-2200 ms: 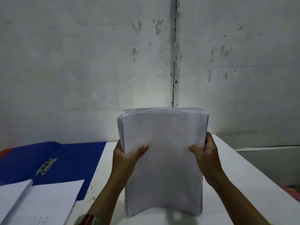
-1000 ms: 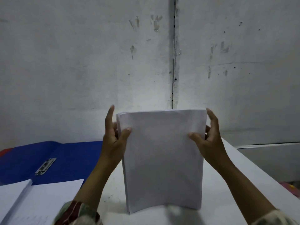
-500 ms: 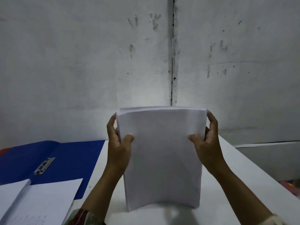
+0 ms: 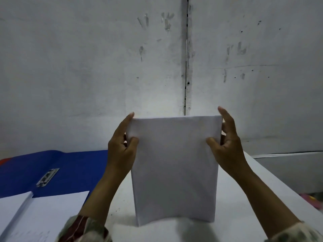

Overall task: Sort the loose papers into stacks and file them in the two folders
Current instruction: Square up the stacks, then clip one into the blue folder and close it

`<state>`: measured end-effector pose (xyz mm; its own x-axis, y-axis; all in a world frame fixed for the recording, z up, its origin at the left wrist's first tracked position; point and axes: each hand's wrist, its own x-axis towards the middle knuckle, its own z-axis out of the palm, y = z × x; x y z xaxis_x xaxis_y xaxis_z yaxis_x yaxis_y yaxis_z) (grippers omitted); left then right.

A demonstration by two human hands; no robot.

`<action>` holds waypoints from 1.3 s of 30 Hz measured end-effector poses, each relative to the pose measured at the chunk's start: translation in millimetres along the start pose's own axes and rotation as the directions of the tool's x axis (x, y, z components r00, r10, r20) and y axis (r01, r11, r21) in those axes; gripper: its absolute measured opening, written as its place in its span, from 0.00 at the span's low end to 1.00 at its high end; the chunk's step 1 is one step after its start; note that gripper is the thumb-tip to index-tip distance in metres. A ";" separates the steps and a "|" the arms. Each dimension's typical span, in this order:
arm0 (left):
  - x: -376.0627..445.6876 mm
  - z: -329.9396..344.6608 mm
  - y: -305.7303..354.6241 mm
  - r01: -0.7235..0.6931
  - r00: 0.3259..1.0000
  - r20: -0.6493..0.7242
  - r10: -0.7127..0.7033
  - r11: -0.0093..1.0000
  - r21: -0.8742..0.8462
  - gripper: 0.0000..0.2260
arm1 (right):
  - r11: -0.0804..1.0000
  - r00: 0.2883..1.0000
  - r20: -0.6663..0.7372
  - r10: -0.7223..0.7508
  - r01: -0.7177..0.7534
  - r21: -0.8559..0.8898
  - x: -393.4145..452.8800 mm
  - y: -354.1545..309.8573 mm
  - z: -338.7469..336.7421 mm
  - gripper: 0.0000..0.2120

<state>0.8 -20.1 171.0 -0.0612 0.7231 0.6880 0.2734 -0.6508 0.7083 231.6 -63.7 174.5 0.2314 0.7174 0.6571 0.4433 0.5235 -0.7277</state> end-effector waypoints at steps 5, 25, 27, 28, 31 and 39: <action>-25.7 14.7 -15.3 0.311 0.950 0.066 -0.304 0.918 -0.245 0.26 | 0.925 0.943 0.044 0.330 -0.333 0.183 -18.2 24.5 7.1 0.39; -93.9 33.0 -42.7 0.526 0.843 -0.032 -0.537 0.836 -0.154 0.12 | 0.835 0.853 0.012 0.522 -0.514 0.199 -81.5 55.5 28.1 0.14; -94.3 33.1 -39.9 0.506 0.852 -0.044 -0.522 0.841 -0.190 0.09 | 0.836 0.860 -0.008 0.511 -0.495 0.237 -81.3 52.7 30.3 0.08; -94.5 32.3 -38.6 0.496 0.857 -0.045 -0.513 0.846 -0.196 0.07 | 0.839 0.862 -0.020 0.507 -0.488 0.242 -81.2 52.5 30.6 0.09; -97.5 30.7 -39.5 0.491 0.862 -0.018 -0.507 0.843 -0.220 0.10 | 0.839 0.867 -0.027 0.497 -0.472 0.272 -82.9 54.8 30.7 0.17; -92.5 22.8 -37.7 0.545 0.836 -0.005 -0.548 0.833 -0.093 0.08 | 0.862 0.876 0.077 0.476 -0.482 0.157 -80.8 48.9 31.2 0.11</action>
<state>18.0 -57.2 77.0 -0.2061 0.9603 0.1881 0.1048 -0.1694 0.9800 207.6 -81.7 79.7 0.3471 0.9130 0.2144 0.1348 0.1776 -0.9748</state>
